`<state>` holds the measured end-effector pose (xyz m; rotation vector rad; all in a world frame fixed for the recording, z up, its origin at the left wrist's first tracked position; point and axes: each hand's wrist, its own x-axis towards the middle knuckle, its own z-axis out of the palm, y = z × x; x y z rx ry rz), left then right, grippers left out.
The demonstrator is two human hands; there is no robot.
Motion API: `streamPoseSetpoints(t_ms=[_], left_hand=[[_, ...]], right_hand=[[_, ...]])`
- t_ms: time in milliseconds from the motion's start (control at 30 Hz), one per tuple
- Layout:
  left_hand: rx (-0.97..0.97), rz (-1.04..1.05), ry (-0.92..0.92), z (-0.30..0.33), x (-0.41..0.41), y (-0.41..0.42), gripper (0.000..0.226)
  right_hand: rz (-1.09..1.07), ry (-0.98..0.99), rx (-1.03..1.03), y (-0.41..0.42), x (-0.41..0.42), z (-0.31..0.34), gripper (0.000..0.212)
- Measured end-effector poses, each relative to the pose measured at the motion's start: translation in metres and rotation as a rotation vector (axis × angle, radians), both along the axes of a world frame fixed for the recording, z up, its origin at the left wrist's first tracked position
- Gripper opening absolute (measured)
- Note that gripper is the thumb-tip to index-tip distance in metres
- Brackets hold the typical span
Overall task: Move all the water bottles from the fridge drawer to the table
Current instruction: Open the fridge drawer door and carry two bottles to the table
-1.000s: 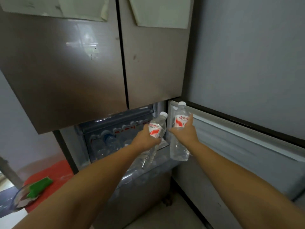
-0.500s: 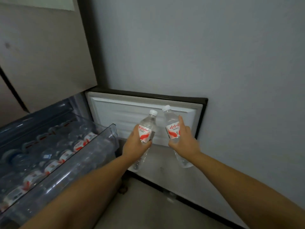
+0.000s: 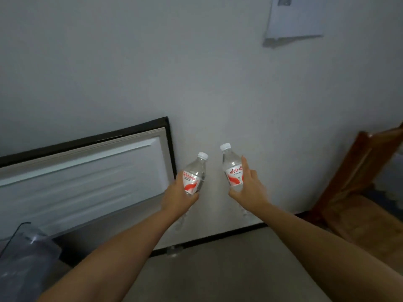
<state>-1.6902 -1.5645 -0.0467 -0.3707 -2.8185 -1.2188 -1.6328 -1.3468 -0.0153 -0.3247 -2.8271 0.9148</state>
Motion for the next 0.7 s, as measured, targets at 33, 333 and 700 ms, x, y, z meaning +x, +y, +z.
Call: streamPoseSetpoints(t_ms=[33, 333, 700], left_hand=[[-0.001, -0.038, 0.011, 0.000, -0.003, 0.009, 0.073], [-0.028, -0.381, -0.009, 0.008, -0.015, 0.137, 0.074], [-0.060, -0.687, 0.032, 0.005, 0.041, 0.369, 0.071]], right_hand=[[-0.056, 0.010, -0.012, 0.008, 0.006, -0.001, 0.106], [-0.481, 0.029, 0.025, 0.102, 0.083, 0.001, 0.104], [-0.834, 0.023, -0.032, 0.278, 0.187, -0.010, 0.107]])
